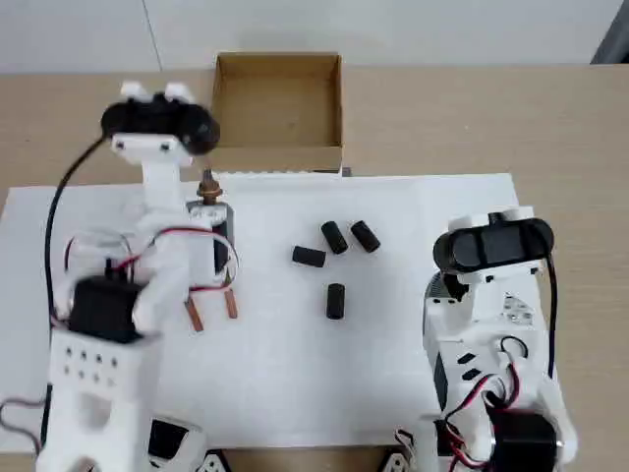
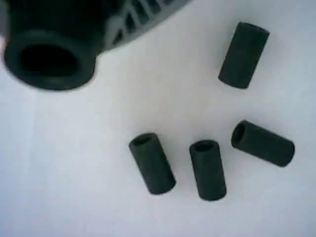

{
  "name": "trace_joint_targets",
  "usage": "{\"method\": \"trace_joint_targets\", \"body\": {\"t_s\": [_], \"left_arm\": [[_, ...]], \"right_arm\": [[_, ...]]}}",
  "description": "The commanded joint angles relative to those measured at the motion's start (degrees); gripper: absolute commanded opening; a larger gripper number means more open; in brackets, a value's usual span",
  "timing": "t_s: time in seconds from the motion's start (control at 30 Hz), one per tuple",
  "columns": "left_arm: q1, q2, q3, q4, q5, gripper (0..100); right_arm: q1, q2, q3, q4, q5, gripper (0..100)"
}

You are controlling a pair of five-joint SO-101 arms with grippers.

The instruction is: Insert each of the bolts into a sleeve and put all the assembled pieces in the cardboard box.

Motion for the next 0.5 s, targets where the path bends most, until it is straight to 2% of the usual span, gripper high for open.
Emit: {"method": "trace_joint_targets", "body": {"t_s": [0.0,0.13,0.33,0.47], "left_arm": [[0.2,-9.2,8.5,-8.3,2.9,0],[0.2,-18.5,20.4,-16.5,4.0,0],[-0.1,-32.5,38.1,-28.5,4.0,0],[0.4,-42.4,46.8,-33.7,4.1,0]], "right_arm": [[0.3,-4.2,4.7,-6.7,-2.9,0.4],[-0.6,-9.3,12.8,-13.0,-4.0,0.4],[-9.5,-17.5,22.7,-17.9,-4.0,0.4],[-15.1,-20.1,27.3,-21.6,-4.0,0.4]]}}
